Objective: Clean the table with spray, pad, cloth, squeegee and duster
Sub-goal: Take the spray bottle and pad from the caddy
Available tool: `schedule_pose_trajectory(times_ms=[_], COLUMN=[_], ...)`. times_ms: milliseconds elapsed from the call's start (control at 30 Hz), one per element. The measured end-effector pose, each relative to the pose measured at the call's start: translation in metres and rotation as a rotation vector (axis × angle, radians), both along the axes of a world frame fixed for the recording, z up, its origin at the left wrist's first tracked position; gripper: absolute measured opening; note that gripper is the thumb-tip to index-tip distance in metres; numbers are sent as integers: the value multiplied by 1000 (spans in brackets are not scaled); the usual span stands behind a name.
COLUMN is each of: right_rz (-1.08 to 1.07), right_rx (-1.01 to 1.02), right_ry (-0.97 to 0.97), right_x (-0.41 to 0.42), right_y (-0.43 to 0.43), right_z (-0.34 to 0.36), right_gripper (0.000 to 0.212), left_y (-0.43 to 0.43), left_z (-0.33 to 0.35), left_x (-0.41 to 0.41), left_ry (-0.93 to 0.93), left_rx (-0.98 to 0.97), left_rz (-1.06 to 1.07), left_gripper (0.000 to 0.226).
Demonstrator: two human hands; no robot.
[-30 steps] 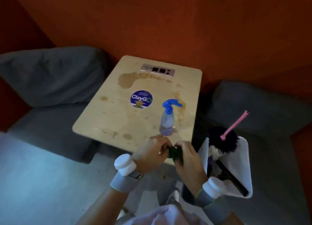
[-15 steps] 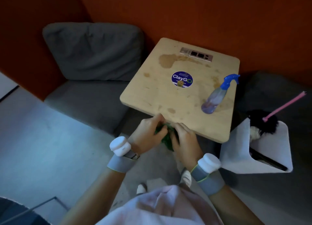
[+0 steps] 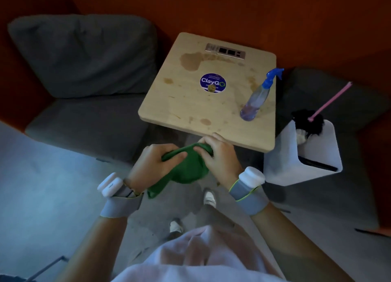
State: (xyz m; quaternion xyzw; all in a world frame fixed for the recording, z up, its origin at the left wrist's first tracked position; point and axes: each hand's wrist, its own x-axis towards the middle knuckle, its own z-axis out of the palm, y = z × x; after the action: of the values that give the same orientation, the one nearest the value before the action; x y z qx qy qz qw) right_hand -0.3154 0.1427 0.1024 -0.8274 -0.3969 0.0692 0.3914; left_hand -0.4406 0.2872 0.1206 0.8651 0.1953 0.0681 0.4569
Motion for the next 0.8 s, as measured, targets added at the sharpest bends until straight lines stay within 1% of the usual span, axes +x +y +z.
schedule_pose_trajectory(times_ms=[100, 167, 233, 300, 433, 467, 567, 600, 633, 700, 733, 800], right_rz=[-58, -124, -237, -372, -650, -733, -978, -1037, -1078, -1106, -1109, -1101], right_rx=[55, 96, 128, 150, 251, 253, 195, 180, 160, 135, 158, 273], right_ry=[0, 6, 43, 63, 54, 73, 158, 174, 177, 193, 215, 252], right_x=[9, 18, 32, 53, 119, 137, 186, 200, 213, 233, 241, 251], right_y=[2, 4, 6, 8, 15, 17, 33, 39, 45, 56, 61, 68], right_z=[2, 1, -1, -5, -7, -5, -2, -3, -4, -9, -14, -24], right_gripper=[6, 19, 31, 37, 49, 56, 88, 93, 96, 92, 86, 72], left_y=[2, 6, 10, 15, 29, 34, 48, 52, 56, 64, 67, 71], left_z=[3, 1, 2, 7, 22, 25, 35, 38, 40, 43, 44, 46], left_x=[14, 29, 46, 61, 95, 102, 123, 130, 138, 153, 160, 174], left_ry=[-26, 7, 14, -26, -100, -112, -117, -114, -112, -109, -102, -98], left_rx=[-39, -22, -25, -108, -292, -306, -288, -283, -277, -247, -227, -222], left_rz=[-16, -54, -73, -63, -28, -15, 3, 0, -5, 8, 21, 42], left_gripper=[13, 15, 25, 36, 48, 49, 45, 43, 39, 30, 28, 26])
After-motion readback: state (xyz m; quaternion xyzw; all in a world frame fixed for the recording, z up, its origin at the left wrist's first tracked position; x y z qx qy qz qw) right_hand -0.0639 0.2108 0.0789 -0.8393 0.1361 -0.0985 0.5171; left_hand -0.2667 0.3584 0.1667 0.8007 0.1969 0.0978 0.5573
